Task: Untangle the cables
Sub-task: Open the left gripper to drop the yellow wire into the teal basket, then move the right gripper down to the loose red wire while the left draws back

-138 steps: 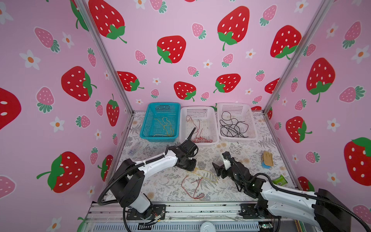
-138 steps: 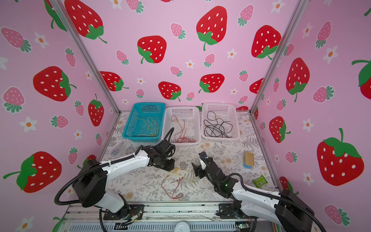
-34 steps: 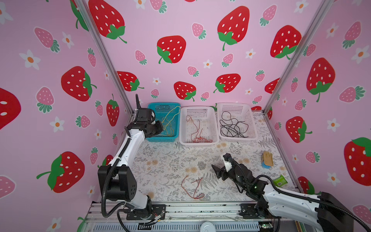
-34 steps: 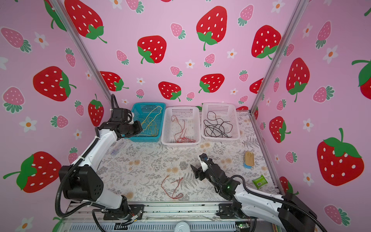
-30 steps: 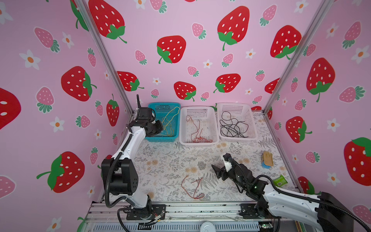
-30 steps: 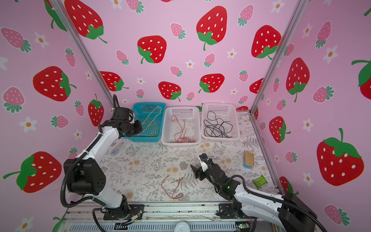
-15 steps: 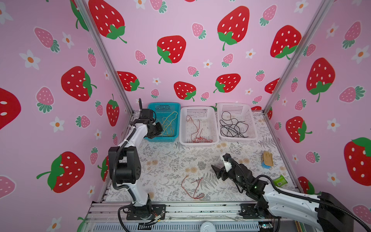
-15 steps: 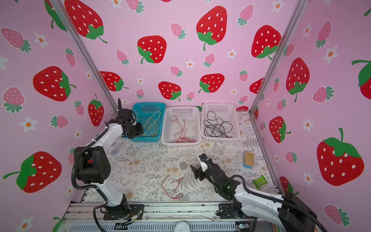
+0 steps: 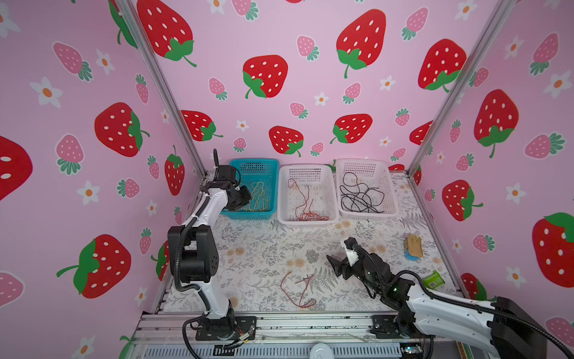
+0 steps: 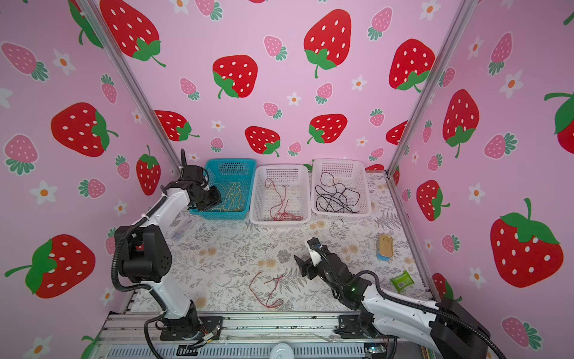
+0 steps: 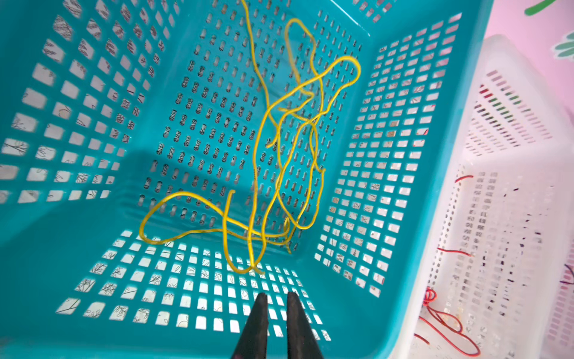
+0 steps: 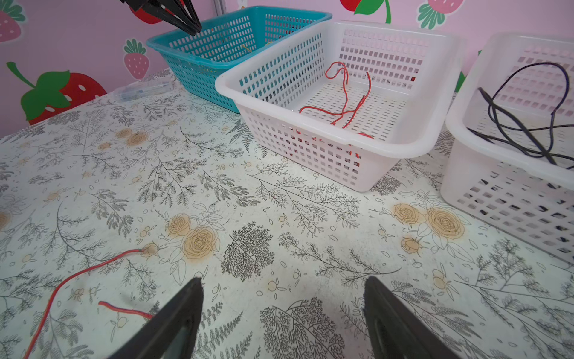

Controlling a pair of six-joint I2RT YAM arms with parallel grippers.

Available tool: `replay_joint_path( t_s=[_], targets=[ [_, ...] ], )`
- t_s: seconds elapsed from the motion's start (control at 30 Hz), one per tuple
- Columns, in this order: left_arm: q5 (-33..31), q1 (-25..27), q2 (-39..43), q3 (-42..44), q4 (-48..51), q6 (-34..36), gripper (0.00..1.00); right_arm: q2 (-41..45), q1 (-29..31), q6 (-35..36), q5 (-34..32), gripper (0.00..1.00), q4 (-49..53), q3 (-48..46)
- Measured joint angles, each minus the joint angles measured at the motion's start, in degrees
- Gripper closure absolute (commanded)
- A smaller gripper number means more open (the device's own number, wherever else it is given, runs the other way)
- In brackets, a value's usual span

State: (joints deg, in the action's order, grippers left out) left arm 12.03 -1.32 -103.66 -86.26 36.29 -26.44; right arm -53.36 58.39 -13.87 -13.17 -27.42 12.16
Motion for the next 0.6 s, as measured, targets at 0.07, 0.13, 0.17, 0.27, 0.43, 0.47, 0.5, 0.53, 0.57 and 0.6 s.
replay_joint_path(
  t_s=[0.07,0.13,0.17,0.27,0.43,0.47,0.5,0.53,0.57,0.6],
  targets=[
    [0.0,0.0,0.0,-0.2,0.2,-0.1,0.73,0.0,0.0,0.0,0.2,0.18,0.0,0.0],
    [0.1,-0.1,0.4,-0.3,0.3,-0.4,0.69,-0.1,0.0,0.1,0.3,0.17,0.0,0.0],
    [0.2,-0.2,0.9,-0.3,0.4,-0.5,0.68,-0.2,0.0,0.1,0.6,0.17,0.0,0.0],
    [0.9,-0.3,4.0,-0.1,0.5,-0.8,0.62,-1.6,0.0,0.3,2.5,0.17,-0.3,0.3],
    [2.6,-0.3,15.3,4.9,-2.6,-1.5,0.50,-7.1,0.9,0.3,6.7,0.17,0.9,3.4],
    [2.9,-0.3,18.1,6.7,-3.4,-1.7,0.48,-8.0,1.4,0.3,7.5,0.17,1.2,4.0],
    [3.3,-0.3,20.1,8.0,-3.9,-1.8,0.46,-8.5,1.9,0.2,8.0,0.17,1.7,4.4],
    [3.5,-0.3,22.6,10.0,-4.4,-2.0,0.44,-9.2,2.7,0.0,8.3,0.17,2.3,4.9],
    [3.7,-0.3,24.9,12.0,-5.0,-2.2,0.41,-9.6,3.5,-0.4,8.4,0.17,3.0,5.4],
    [3.8,-0.3,26.5,13.4,-5.1,-2.1,0.39,-10.0,4.3,-0.9,8.6,0.17,3.4,5.7]
  ],
)
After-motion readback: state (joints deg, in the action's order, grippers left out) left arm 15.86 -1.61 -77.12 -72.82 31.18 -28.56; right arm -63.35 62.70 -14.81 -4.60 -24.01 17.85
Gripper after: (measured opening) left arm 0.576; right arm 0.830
